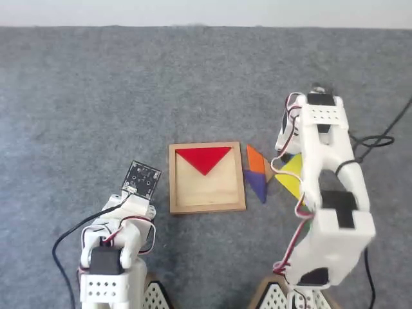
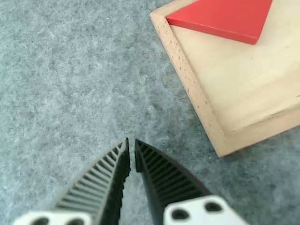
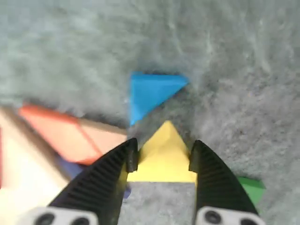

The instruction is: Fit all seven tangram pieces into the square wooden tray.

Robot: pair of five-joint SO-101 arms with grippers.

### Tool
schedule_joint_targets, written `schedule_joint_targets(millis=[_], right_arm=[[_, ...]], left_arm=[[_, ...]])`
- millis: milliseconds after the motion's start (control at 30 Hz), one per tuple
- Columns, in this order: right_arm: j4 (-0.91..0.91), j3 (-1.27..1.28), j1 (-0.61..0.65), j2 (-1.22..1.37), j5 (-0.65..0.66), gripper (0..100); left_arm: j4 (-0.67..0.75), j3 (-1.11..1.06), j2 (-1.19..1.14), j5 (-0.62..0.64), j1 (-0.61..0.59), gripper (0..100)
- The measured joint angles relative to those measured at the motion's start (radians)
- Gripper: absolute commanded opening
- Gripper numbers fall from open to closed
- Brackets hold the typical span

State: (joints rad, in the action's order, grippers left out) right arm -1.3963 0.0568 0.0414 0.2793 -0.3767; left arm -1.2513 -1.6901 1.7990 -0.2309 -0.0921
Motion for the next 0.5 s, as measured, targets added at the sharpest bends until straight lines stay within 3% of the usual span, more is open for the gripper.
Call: schedule_joint_targets(millis=[300,400,500], right_arm=[[0.152,0.252,0.003,-0.348,0.144,16.9],[0.184,0.345,0.009,-0.437,0.175,25.5],[0.189,0.439,0.083,-0.488,0.31,38.2]], left_arm=[[0.0,0.0,0.0,0.0,0.0,2],[0.0,0.0,0.0,0.0,0.0,2],[0.0,0.0,0.0,0.0,0.0,2]])
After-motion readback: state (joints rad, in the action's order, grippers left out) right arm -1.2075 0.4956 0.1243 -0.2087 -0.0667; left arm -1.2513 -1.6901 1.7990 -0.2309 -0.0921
